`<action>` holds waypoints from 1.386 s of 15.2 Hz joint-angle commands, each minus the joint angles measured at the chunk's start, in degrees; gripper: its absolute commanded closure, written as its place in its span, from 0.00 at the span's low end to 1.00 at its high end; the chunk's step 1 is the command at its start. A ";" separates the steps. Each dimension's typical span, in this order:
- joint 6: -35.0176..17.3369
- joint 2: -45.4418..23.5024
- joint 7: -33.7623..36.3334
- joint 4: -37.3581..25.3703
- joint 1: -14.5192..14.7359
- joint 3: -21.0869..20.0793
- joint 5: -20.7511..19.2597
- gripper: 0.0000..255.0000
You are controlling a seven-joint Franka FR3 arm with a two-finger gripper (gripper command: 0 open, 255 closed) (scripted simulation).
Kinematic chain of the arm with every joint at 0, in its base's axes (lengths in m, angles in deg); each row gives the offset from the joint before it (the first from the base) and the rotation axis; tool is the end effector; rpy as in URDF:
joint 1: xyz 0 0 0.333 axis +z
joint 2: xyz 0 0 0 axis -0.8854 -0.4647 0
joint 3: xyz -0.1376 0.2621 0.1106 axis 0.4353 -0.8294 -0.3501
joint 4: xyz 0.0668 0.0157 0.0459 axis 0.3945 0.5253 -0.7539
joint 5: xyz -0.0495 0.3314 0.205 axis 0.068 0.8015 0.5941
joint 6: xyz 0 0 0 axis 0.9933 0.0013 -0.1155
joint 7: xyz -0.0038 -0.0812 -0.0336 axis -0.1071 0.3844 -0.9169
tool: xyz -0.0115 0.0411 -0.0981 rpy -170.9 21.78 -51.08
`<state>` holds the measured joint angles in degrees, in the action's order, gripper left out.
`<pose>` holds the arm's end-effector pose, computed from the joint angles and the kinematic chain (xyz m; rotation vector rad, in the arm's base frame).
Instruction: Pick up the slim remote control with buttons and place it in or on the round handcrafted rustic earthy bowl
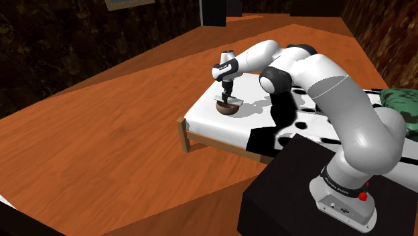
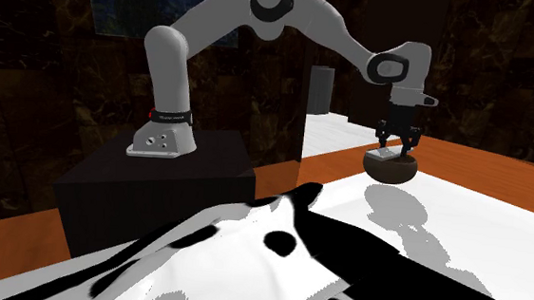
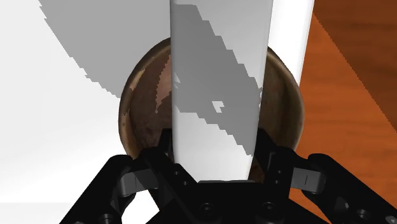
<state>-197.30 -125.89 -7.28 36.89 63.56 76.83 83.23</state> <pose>0.7333 -0.1856 0.2024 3.0767 0.5896 -0.0107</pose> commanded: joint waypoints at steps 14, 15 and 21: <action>4.13 4.14 0.49 -0.06 0.61 1.09 -1.11 0.00; 4.13 4.14 0.49 -0.06 0.61 1.09 -1.11 0.00; 4.13 4.14 0.49 -0.06 0.61 1.09 -1.11 0.00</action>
<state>-193.18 -121.75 -6.79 36.83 64.17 77.92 82.12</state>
